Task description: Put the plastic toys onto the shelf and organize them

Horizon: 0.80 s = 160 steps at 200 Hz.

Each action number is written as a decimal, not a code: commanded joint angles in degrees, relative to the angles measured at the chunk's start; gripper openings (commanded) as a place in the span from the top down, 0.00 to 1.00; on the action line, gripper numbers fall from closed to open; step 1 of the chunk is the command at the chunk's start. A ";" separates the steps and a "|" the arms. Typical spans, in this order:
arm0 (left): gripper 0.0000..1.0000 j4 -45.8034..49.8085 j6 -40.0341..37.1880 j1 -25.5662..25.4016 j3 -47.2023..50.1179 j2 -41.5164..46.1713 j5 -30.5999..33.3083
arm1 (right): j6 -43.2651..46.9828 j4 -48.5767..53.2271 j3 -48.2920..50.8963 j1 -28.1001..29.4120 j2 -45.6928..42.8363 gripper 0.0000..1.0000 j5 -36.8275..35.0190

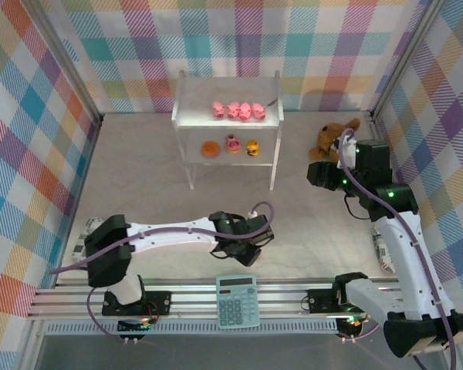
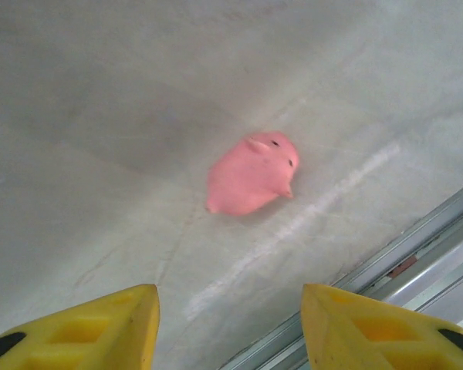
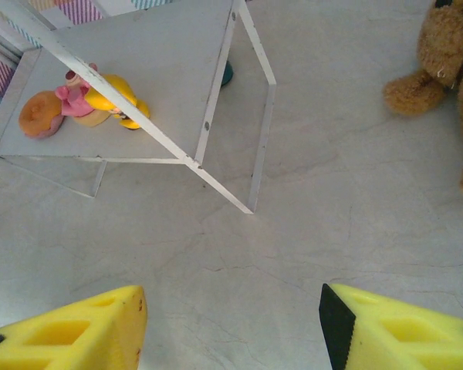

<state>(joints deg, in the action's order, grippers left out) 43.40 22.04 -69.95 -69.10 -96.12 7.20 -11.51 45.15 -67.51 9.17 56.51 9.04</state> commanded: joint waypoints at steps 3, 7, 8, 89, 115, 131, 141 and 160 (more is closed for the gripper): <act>0.54 2.10 -2.12 0.85 -4.42 -4.11 -5.47 | 0.39 1.79 -0.83 -0.29 -0.82 0.38 0.15; 0.55 2.60 -1.81 0.87 -4.94 -4.65 -6.08 | 0.32 1.71 -0.69 -0.29 -1.08 0.38 0.19; 0.55 2.71 -1.73 0.87 -5.01 -4.76 -6.20 | 0.33 1.57 -0.65 -0.29 -1.11 0.38 0.19; 0.58 4.98 2.55 3.39 -3.15 -8.74 -12.12 | -0.20 1.00 0.44 -0.30 -2.78 0.38 -0.03; 0.56 1.45 3.57 4.42 -1.67 -9.70 -13.64 | -0.45 1.01 0.40 -0.31 -2.94 0.38 -0.08; 0.56 0.83 3.63 5.25 -1.11 -10.55 -13.97 | -0.49 1.00 0.33 -0.29 -3.04 0.38 -0.11; 0.56 0.64 3.38 5.65 -0.76 -10.91 -13.73 | -0.58 1.01 0.35 -0.29 -3.02 0.38 0.10; 0.56 0.10 3.18 6.71 -0.04 -11.19 -12.39 | -0.53 1.24 0.34 -0.29 -2.98 0.38 0.36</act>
<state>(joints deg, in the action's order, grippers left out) 44.38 24.49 -64.53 -70.54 -106.43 -5.10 -11.55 46.09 -67.46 9.17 54.26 9.04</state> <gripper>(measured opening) 0.436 0.621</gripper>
